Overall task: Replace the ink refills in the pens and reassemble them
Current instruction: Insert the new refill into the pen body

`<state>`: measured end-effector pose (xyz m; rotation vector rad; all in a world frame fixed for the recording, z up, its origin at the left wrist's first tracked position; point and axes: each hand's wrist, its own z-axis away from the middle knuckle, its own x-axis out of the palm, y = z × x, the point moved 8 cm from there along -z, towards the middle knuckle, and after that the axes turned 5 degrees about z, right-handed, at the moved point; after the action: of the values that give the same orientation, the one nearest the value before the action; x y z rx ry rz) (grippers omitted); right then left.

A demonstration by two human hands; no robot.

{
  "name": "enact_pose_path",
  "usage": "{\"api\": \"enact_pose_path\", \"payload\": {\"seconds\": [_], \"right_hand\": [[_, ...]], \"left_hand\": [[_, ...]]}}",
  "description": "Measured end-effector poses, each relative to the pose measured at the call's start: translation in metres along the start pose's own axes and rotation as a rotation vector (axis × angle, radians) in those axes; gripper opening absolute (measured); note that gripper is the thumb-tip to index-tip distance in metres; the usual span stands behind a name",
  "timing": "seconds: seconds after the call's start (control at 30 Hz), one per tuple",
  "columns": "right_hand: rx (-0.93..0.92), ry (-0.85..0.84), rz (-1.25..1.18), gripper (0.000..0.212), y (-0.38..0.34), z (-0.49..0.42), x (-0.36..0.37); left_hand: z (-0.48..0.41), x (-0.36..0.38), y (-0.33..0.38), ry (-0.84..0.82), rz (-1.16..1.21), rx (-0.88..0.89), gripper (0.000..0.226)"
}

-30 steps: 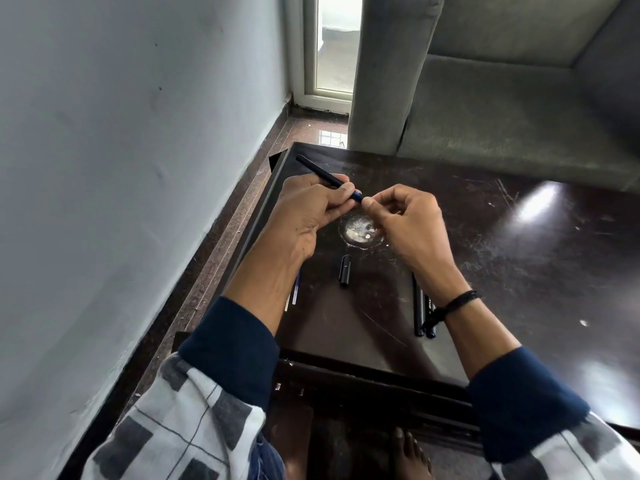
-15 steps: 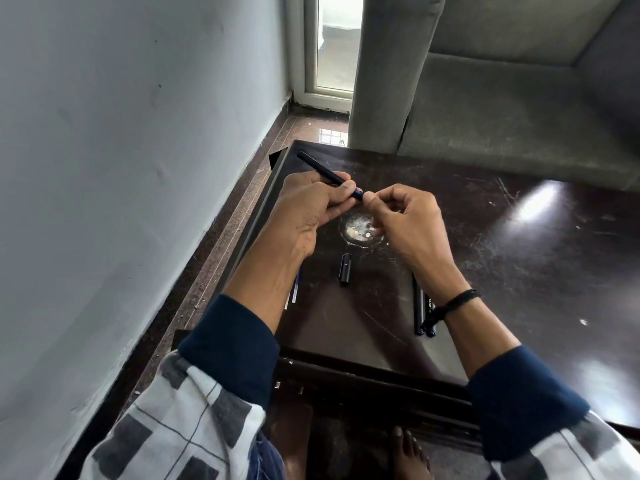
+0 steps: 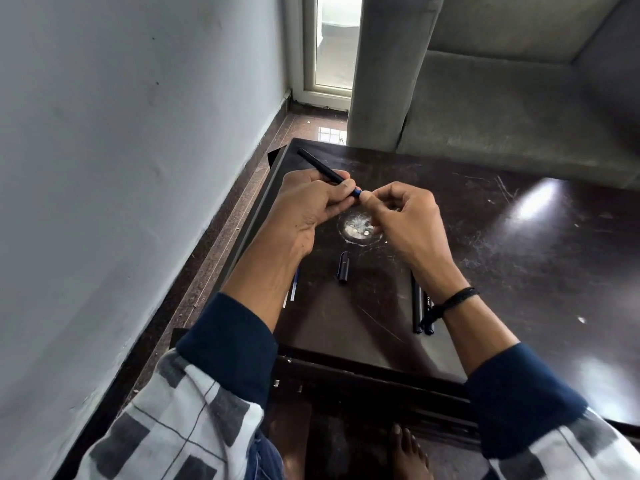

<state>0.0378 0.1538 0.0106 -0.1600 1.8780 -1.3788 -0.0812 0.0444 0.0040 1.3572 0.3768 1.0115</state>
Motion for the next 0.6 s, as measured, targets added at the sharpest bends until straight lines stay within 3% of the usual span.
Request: {"api": "enact_pose_path", "payload": {"seconds": [0.1,0.33,0.6], "right_hand": [[-0.002,-0.011,-0.007,0.025,-0.0015,0.0007,0.0011],[-0.017,-0.014,0.031,0.013,-0.0017,0.0005,0.0015],[-0.031,-0.014,0.030,0.019,-0.0026,0.0008,0.0010]], "left_hand": [[-0.0005,0.0000,0.0007,-0.005,-0.002,0.009,0.011],[-0.0002,0.0008,0.0006,-0.011,-0.004,0.003,0.009],[0.0001,0.0007,0.0016,-0.007,-0.008,0.010,0.009]]}}
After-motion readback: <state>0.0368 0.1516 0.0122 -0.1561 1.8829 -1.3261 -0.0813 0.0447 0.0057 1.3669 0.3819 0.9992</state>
